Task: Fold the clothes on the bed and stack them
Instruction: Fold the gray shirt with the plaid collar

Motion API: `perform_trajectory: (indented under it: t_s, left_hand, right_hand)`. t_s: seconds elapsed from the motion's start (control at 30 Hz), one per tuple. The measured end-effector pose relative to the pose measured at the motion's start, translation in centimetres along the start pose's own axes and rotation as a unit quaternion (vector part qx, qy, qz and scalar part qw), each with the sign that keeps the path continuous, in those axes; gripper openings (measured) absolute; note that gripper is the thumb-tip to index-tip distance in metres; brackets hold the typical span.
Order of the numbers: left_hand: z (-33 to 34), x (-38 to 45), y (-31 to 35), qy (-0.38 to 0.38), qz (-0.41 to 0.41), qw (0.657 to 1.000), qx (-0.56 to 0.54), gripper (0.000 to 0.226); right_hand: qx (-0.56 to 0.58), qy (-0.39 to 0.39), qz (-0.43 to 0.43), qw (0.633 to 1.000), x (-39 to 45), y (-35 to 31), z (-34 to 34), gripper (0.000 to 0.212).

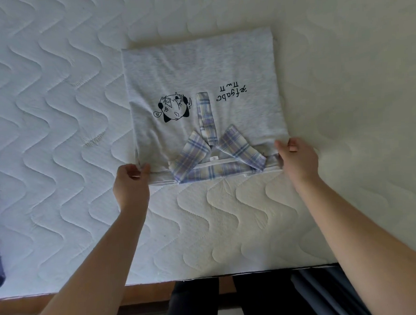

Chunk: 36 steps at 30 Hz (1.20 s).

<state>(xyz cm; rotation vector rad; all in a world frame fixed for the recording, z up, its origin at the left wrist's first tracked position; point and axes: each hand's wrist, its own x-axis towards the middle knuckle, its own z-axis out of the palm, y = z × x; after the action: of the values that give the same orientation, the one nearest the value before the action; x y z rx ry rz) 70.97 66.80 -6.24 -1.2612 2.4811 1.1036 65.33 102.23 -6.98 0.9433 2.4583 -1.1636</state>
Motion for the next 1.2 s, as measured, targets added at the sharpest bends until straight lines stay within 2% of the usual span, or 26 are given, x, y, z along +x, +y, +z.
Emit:
perform_trajectory:
  t_s: [0.1, 0.17, 0.27, 0.37, 0.43, 0.5, 0.6, 0.67, 0.73, 0.8, 0.87, 0.97, 1.03, 1.1, 1.2]
  left_hand:
    - [0.0, 0.6, 0.2, -0.004, 0.008, 1.0, 0.006, 0.032]
    - [0.0, 0.9, 0.2, -0.015, -0.009, 1.0, -0.014, 0.029]
    - [0.0, 1.6, -0.2, -0.027, -0.037, 0.998, -0.044, 0.023]
    - [0.0, 2.2, -0.7, -0.036, -0.058, 0.996, -0.052, 0.015]
    - [0.1, 2.3, -0.9, -0.04, -0.042, 0.998, -0.026, 0.013]
    - [0.2, 2.5, -1.0, -0.033, -0.036, 0.999, -0.017, 0.017]
    - [0.4, 2.5, -0.7, -0.022, -0.033, 0.999, 0.001, 0.024]
    - [0.6, 2.1, -0.5, -0.014, -0.019, 1.0, 0.013, 0.023]
    - [0.6, 1.9, -0.4, -0.015, -0.016, 1.0, 0.015, 0.038]
    - [0.4, 2.3, -0.2, -0.033, -0.027, 0.999, 0.019, 0.048]
    - [0.1, 3.3, -0.1, -0.063, -0.001, 0.996, 0.058, 0.051]
    - [-0.4, 5.0, 0.1, -0.11, 0.062, 0.985, 0.118, 0.044]
    - [-0.7, 6.1, 0.4, -0.136, 0.063, 0.979, 0.136, 0.033]
    - [-0.8, 7.2, 0.6, -0.181, 0.03, 0.979, 0.092, 0.032]
    - [-0.9, 7.6, 0.6, -0.271, -0.058, 0.958, -0.075, 0.042]
  right_hand:
    - [0.095, -0.032, 0.044, 0.994, 0.1, -0.8, 0.0, 0.033]
    - [0.146, -0.036, 0.059, 0.987, -0.1, -1.4, -0.1, 0.026]
    - [0.164, -0.054, 0.089, 0.981, 0.2, -1.9, -0.3, 0.016]
    - [0.309, -0.125, 0.179, 0.926, 0.3, -2.1, -0.1, 0.01]
    - [0.328, -0.131, 0.211, 0.911, 0.3, -1.6, 0.4, 0.01]
    - [0.266, -0.113, 0.208, 0.934, 0.1, -1.2, 0.8, 0.015]
    - [0.091, -0.093, 0.118, 0.984, 0.6, -0.5, 0.9, 0.027]
    - [-0.022, -0.056, 0.073, 0.996, 1.1, -0.2, 0.7, 0.032]
    - [-0.088, 0.013, 0.048, 0.995, 1.2, 0.0, 0.5, 0.035]
    - [-0.093, 0.039, -0.003, 0.995, 1.3, 0.1, 0.4, 0.04]
    - [-0.082, 0.02, -0.042, 0.996, 1.4, -0.4, 0.4, 0.046]
    - [-0.048, 0.005, -0.016, 0.999, 1.8, -1.4, 0.6, 0.047]
    - [-0.069, -0.023, 0.002, 0.997, 2.4, -1.7, 0.8, 0.047]
    - [-0.111, -0.066, 0.002, 0.992, 3.1, -2.3, 0.8, 0.05]
    - [-0.126, -0.116, 0.009, 0.985, 3.6, -3.1, 0.2, 0.045]
